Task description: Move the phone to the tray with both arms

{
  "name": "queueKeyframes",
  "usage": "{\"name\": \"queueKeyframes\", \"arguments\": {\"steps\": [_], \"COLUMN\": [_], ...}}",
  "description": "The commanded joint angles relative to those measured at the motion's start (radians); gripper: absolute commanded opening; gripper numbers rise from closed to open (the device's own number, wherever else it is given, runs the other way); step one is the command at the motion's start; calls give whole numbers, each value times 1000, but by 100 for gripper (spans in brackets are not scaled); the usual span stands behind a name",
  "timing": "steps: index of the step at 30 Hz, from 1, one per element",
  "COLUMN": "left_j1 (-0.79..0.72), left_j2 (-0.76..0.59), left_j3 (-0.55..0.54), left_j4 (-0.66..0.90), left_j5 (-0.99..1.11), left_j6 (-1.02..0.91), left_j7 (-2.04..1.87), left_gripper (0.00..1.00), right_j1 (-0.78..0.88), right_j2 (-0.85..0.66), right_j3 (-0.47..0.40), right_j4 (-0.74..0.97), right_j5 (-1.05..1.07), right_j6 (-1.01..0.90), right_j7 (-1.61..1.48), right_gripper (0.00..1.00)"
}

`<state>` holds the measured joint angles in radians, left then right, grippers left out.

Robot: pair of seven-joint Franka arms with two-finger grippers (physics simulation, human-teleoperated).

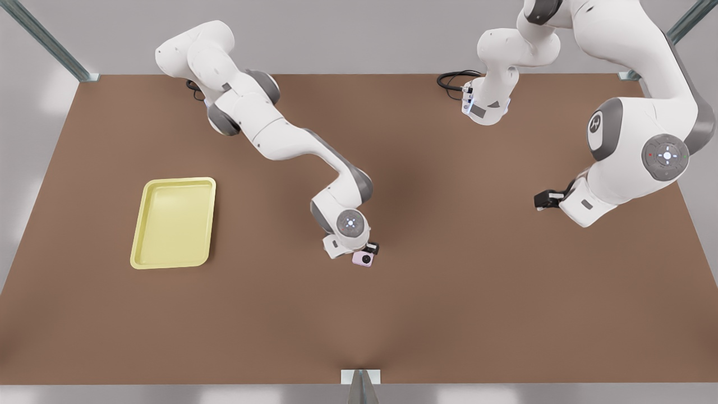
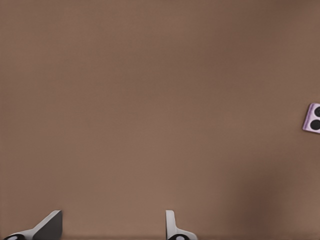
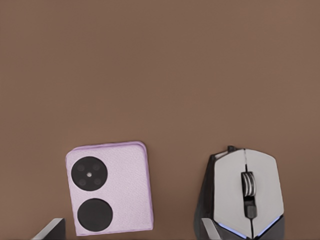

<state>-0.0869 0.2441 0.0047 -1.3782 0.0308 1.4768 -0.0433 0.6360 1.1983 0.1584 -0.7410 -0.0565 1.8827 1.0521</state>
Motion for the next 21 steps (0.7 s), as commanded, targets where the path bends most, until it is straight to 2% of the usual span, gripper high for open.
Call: {"name": "queueKeyframes", "arguments": {"steps": [1,10,18,21], "left_j1": [1,1,1,3], "left_j2": [6,14,29,35], "left_j3": [4,12,23,23], "left_j4": [2,2,13,15], "left_j5": [0,1,-2,-2], "left_j6": [0,7,10,11], "left_j7": [29,28,31,33], "left_gripper": [100,100,100,100], "right_j1": [10,8,10,11], "right_j2": [14,76,89,89], "right_j3": [0,6,12,13], "right_j4": [2,32,37,34], "right_j5": [-2,1,0,-65], "right_j6": [53,182,181,168], "right_j7": [135,134,103,89], "right_gripper": [100,100,100,100]}}
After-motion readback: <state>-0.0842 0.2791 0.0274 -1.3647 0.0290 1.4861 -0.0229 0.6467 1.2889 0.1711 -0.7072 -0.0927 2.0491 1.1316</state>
